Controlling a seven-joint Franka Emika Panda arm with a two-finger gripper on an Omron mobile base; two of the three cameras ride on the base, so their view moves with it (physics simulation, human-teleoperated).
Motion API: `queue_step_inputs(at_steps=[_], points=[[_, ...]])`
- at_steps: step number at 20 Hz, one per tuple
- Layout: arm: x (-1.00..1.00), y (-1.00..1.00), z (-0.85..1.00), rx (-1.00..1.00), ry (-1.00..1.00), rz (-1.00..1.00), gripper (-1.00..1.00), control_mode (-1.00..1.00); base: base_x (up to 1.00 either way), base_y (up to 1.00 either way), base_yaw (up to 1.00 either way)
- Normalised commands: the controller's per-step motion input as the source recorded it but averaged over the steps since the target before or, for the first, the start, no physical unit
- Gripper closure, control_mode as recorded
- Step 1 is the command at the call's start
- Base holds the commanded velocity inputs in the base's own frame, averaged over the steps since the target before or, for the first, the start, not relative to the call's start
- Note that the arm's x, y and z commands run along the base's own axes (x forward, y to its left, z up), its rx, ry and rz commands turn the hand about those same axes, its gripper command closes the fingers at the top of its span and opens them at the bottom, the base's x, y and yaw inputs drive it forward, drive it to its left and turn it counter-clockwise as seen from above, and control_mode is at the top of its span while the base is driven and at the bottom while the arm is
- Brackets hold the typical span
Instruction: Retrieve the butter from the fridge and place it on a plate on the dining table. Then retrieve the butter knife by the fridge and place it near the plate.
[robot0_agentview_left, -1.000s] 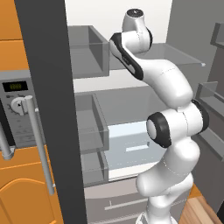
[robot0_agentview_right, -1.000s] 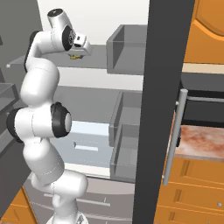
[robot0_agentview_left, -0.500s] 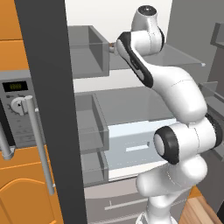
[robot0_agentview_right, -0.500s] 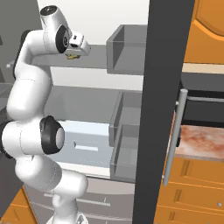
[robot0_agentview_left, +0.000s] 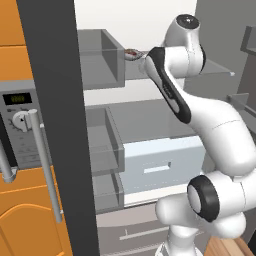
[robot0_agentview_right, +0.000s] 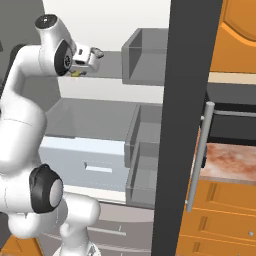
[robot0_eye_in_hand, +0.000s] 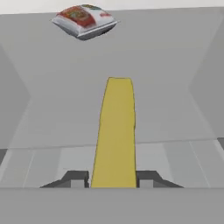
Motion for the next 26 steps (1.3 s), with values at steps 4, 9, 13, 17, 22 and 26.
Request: queue_step_inputs(at_steps=[4, 9, 13, 17, 22, 26], points=[[-0.89, -0.09, 0.08, 0.00, 0.00, 0.13, 1.00, -1.00, 0.00, 0.00, 0.00], [-1.00, 0.00, 0.00, 0.00, 0.00, 0.07, 1.00, -1.00, 0.00, 0.00, 0.00], [-1.00, 0.00, -0.05, 0.00, 0.00, 0.03, 1.00, -1.00, 0.00, 0.00, 0.00], [-0.98, -0.02, -0.13, -0.01, 0.00, 0.00, 1.00, -1.00, 0.00, 0.00, 0.00], [-0.85, -0.06, -0.34, -0.02, 0.00, 0.00, 1.00, -1.00, 0.00, 0.00, 0.00], [-0.48, -0.19, -0.41, -0.01, 0.00, -0.01, 1.00, -1.00, 0.00, 0.00, 0.00]])
